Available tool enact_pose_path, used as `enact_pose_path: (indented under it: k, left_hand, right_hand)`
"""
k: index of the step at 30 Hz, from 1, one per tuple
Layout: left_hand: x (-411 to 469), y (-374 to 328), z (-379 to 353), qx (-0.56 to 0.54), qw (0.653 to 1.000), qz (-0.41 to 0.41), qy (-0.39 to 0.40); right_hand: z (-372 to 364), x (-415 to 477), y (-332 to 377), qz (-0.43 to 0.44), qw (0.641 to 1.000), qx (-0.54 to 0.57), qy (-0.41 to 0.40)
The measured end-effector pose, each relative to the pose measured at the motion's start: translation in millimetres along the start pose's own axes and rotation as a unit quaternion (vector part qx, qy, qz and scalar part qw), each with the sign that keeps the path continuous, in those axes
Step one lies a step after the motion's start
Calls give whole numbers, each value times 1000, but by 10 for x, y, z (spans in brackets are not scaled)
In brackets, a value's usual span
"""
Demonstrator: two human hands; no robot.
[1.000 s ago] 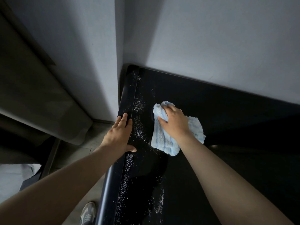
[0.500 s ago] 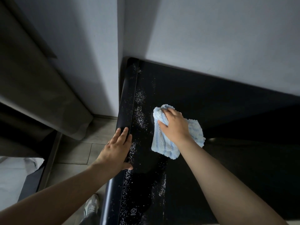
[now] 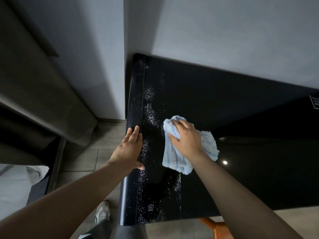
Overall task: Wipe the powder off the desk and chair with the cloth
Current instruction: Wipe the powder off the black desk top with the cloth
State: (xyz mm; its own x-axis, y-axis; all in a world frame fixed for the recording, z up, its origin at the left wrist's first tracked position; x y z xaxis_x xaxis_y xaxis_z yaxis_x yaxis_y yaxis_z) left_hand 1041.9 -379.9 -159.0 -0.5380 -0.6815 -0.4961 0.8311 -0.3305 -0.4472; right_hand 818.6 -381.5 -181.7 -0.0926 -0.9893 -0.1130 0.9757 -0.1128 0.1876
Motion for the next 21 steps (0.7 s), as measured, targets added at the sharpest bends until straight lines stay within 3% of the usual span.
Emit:
enact_pose_path:
  k: [21]
  left_hand:
    - [-18, 23, -25, 37, 999, -6, -1]
  right_hand:
    - [-173, -1133, 146, -61, 998, 1, 27]
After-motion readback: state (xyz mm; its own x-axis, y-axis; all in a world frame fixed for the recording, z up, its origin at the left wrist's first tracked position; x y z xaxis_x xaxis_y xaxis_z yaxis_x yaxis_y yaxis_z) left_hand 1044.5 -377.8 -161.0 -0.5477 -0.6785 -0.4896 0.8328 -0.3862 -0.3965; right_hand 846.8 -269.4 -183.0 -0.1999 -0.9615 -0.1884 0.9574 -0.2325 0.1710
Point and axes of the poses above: each hand's wrist, its own x-axis towards the middle knuckle, its own z-axis out of the back of the hand, y = z × x, the point moved 1 cm from there along x, towards the middle knuckle, and after that the axes turned 4 degrees about -z, right-handed, at the moved point
